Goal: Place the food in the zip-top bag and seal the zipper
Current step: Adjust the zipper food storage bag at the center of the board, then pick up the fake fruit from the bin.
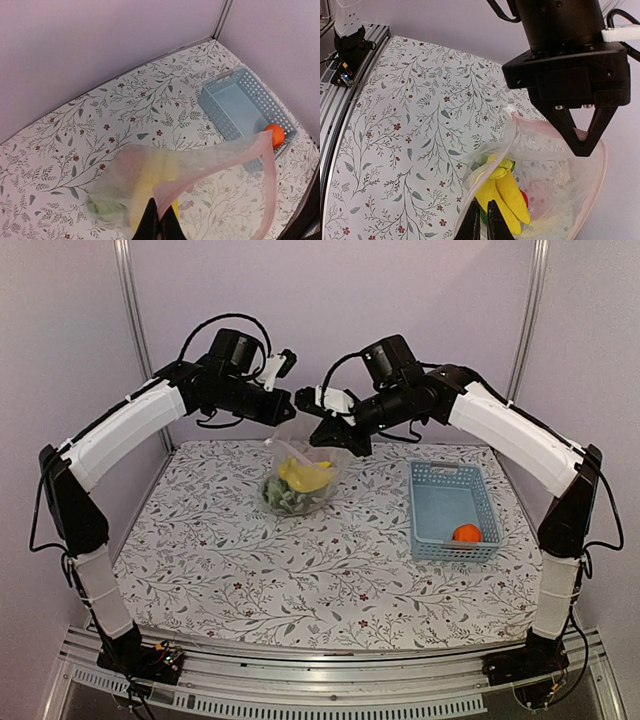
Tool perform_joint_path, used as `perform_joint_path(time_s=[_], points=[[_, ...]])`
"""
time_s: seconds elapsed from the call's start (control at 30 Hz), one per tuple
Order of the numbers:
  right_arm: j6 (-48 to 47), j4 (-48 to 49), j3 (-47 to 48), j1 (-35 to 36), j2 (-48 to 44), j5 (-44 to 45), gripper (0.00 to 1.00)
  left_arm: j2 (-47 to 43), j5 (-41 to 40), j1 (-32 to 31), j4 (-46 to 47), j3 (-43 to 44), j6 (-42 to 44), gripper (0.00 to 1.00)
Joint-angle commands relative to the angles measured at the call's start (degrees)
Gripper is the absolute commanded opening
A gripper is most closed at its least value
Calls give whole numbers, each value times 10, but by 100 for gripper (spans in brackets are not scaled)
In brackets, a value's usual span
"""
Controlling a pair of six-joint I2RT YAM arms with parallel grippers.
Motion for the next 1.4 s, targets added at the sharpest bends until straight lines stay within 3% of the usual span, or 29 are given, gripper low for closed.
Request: perform_joint_path(time_s=[0.0,0.13,0.27,0.5,0.7,0.93,1.17,1.37], points=[[11,-17,-9,2,17,-7,7,-4,25,-7,20,-13,-14,0],[12,-4,-17,1,17,-3,7,9,-46,-8,-19,-2,3,0],[23,-15,-17,2,14,-23,8,10,-56,-8,-31,-11,9,0],[44,-47,-71,-14,-54,-51,28,14,-87,-8,-36,-51,13,0],[69,-53,-168,-92,-143,-87,35,-4,-68,-9,-10,-99,1,0],[93,-39,-321,-246,-221,-97,36,-24,-63,-9,50,-147,-14,0],[89,-33,-443,-371,-287,-41,41,-29,-36,-13,74,-153,-26,0],[80,-37,-504,-399,-296,23,56,-29,-32,-20,81,-146,-28,0]])
